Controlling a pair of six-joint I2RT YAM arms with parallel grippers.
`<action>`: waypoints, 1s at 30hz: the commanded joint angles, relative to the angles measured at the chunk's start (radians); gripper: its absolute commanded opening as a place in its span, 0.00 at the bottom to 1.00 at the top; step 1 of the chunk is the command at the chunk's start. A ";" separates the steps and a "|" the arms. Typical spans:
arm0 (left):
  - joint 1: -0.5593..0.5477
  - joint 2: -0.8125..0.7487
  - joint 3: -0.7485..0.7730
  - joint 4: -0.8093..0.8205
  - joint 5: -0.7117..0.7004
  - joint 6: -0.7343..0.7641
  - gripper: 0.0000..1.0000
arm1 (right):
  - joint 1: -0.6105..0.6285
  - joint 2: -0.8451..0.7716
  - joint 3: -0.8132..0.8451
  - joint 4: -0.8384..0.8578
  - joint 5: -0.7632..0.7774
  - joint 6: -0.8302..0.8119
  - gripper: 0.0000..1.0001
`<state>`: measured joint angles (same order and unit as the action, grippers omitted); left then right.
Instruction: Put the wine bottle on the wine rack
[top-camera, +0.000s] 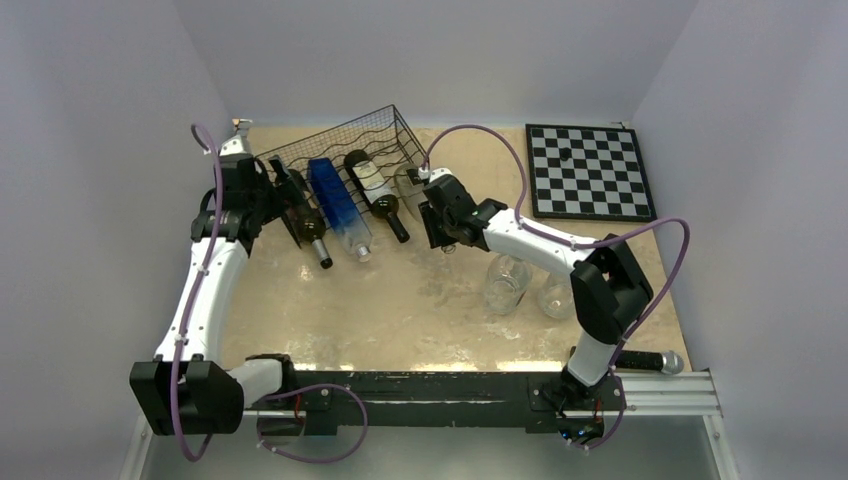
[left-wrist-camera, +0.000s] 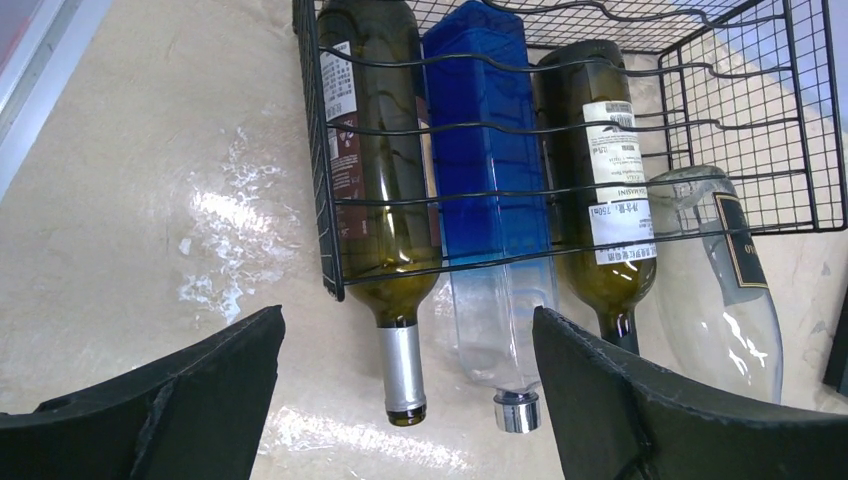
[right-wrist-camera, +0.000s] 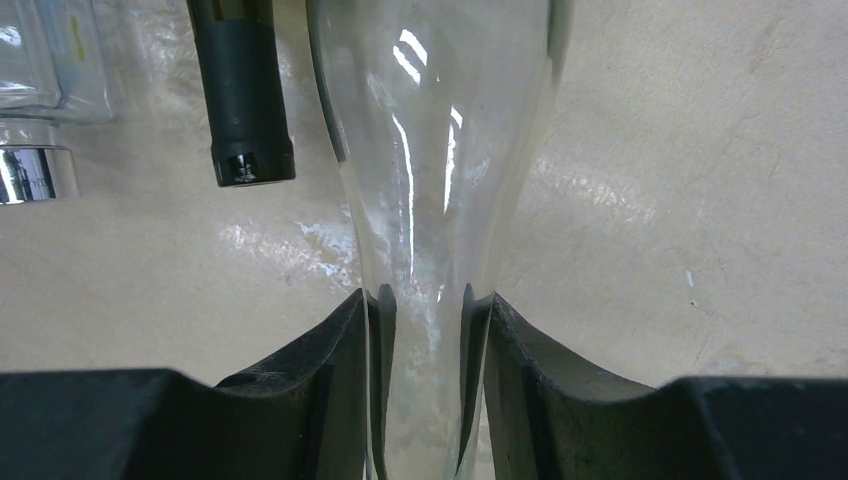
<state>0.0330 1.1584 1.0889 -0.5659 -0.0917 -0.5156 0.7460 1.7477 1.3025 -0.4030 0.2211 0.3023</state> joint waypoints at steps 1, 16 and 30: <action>0.017 0.018 -0.010 0.047 0.021 -0.056 0.98 | -0.010 -0.034 0.014 0.340 0.080 0.035 0.00; 0.055 0.102 0.005 0.040 0.087 -0.092 0.97 | -0.010 -0.019 -0.150 0.729 0.077 0.021 0.00; 0.067 0.138 0.041 -0.002 0.112 -0.077 0.96 | -0.022 0.096 -0.043 0.700 -0.012 0.152 0.00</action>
<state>0.0906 1.3025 1.0828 -0.5659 -0.0143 -0.5911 0.7345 1.8713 1.1618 0.0898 0.2134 0.3840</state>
